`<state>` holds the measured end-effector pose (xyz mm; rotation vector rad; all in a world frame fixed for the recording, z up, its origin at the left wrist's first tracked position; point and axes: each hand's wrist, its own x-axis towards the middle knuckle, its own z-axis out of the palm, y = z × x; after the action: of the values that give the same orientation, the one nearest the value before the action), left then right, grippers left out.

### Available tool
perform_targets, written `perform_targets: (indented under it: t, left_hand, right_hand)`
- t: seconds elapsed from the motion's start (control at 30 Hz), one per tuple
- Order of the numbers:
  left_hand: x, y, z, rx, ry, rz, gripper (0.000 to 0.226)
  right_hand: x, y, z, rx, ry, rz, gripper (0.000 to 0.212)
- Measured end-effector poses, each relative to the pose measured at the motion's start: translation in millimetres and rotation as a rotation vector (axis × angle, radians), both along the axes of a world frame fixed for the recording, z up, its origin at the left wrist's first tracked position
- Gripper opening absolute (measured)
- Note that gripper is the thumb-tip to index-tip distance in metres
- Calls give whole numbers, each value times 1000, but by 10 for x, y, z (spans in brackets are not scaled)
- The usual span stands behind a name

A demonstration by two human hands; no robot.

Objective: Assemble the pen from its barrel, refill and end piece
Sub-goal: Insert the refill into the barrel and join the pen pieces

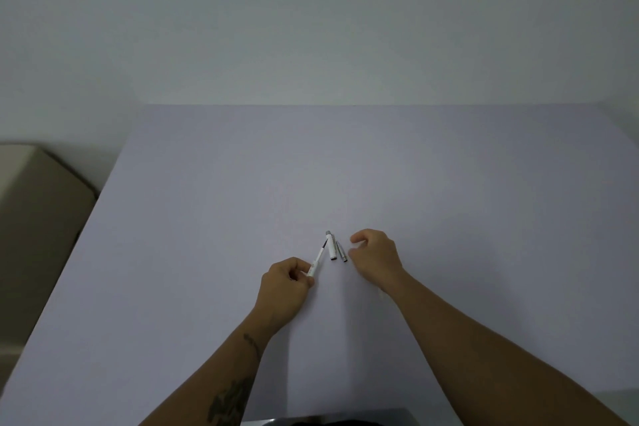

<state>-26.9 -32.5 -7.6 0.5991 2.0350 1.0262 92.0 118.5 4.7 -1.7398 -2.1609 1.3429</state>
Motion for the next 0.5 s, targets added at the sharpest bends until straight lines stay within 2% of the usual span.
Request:
perform_targets:
  t: [0.1, 0.5]
  left_hand:
    - [-11, -26, -27, -17, 3, 3, 14]
    - [-71, -144, -15, -64, 13, -5, 12]
  right_hand:
    - [-7, 22, -72, 53, -111, 96, 38]
    - [-214, -99, -134, 171, -217, 213, 37]
